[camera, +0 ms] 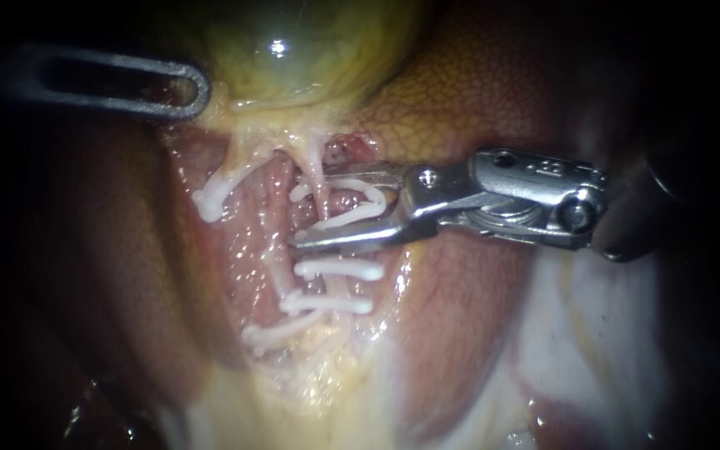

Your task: Clipping third clip right tube

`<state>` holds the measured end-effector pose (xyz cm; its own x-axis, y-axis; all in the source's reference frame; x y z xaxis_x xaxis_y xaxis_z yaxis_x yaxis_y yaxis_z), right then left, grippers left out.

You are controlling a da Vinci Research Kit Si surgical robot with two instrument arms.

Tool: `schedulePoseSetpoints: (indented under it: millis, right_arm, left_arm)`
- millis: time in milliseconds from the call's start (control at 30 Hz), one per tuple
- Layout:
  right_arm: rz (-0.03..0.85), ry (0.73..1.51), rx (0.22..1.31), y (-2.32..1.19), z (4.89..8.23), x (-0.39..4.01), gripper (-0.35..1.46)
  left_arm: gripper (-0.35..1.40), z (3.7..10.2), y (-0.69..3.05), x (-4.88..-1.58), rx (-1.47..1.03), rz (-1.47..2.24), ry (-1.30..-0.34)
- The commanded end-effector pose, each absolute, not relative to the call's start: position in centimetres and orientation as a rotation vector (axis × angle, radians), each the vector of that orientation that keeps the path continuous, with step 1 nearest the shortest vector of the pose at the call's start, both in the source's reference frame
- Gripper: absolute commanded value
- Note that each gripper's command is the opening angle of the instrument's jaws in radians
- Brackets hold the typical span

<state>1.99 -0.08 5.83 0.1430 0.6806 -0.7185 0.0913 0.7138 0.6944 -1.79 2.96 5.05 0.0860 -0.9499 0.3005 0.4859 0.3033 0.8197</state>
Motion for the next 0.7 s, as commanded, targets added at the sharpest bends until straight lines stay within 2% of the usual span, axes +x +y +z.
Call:
schedulePoseSetpoints:
  millis: [33,300,700]
  right_arm:
    - [0.475,1.396,0.702,-0.07,5.83,2.0,0.45]
    - [0.447,1.497,0.753,0.01,5.75,2.04,0.43]
    - [0.456,1.5,0.755,0.1,5.4,2.01,0.4]
  left_arm:
    - [-0.35,5.05,2.96,-1.79,0.608,-1.174,-0.957]
    - [-0.35,5.05,2.96,-1.79,0.608,-1.174,-0.957]
    - [-0.35,5.05,2.96,-1.79,0.608,-1.174,-0.957]
